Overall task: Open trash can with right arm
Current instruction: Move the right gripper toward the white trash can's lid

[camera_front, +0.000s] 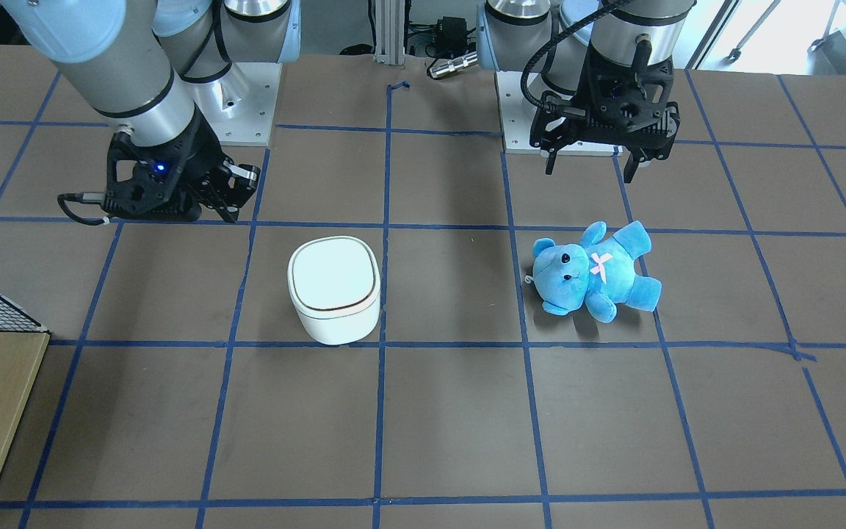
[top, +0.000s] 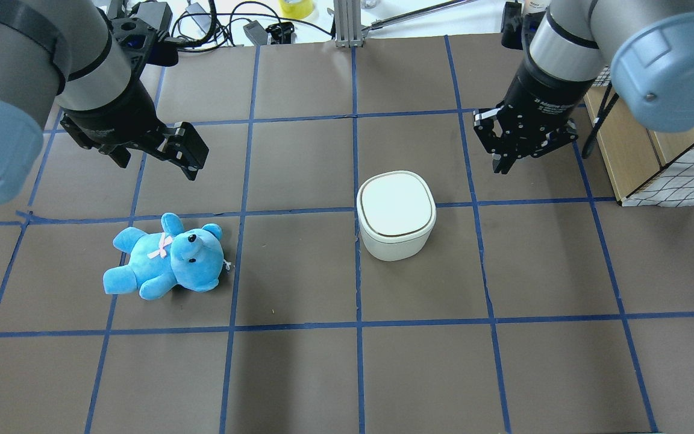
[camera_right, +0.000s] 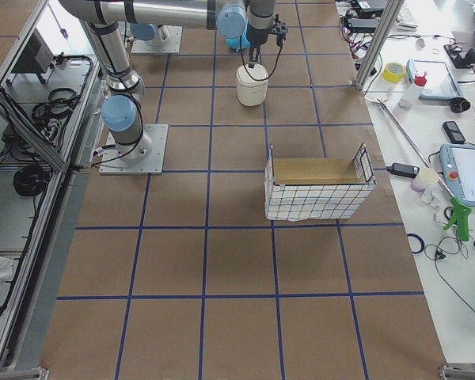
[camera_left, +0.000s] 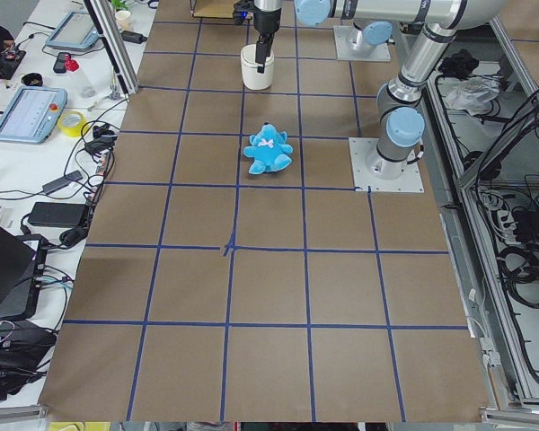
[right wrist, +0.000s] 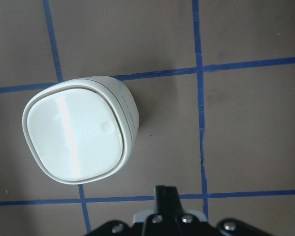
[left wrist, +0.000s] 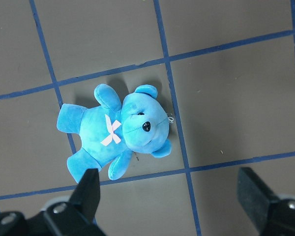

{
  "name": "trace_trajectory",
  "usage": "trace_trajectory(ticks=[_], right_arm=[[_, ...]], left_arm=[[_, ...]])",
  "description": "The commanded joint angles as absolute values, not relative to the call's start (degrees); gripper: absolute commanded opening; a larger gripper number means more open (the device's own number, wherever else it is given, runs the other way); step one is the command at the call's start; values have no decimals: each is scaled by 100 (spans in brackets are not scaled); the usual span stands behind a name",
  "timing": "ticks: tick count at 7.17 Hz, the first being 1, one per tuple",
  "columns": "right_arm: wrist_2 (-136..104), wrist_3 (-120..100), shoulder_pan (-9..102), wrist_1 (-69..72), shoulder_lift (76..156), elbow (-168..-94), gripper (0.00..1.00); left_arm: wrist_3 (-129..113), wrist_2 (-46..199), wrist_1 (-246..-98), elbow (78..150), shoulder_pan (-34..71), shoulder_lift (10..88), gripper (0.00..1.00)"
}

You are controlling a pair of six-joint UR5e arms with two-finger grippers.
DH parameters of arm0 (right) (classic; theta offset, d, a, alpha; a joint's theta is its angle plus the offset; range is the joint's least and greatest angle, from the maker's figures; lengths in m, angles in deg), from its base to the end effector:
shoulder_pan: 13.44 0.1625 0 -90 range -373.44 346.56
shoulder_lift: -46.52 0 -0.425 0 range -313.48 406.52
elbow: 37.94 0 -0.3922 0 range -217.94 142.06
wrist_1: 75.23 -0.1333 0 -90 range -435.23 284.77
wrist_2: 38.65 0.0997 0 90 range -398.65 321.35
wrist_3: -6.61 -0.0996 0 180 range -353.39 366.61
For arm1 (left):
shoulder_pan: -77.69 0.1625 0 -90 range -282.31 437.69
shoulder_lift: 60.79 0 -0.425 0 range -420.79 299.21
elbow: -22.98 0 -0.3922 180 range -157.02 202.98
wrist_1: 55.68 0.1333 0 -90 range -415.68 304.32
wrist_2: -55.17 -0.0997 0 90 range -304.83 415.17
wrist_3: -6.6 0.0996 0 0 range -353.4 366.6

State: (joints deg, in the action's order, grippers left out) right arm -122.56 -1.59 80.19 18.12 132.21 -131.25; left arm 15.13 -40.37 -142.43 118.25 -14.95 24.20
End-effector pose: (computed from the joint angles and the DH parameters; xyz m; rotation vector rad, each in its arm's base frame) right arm 0.1760 -0.5026 0.4281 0.1273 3.0382 0.1294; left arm -0.1447 -0.4536 0.4903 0.2922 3.0275 -0.0717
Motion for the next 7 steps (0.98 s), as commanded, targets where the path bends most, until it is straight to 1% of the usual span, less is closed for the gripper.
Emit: trace_trajectory(ticks=[1,3,4,7], right_arm=[[-12311,-429,8402,2449,12880,-13284,5],[-12267,-438,8429,3117,12879,-13881,5],[-12259,-447,8447,3286,12870,-14032,5],[-12250,-429,8579,3593,12660,-14059,4]], left_arm=[[1513,-4036,-14243,11825,-1494,2420,100],[1513,-4036,-14243,11825,-1494,2420,100],[1513,-4036,-14243,11825,-1494,2420,100],[1513,-4045,-14243,11825,-1494,2420,100]])
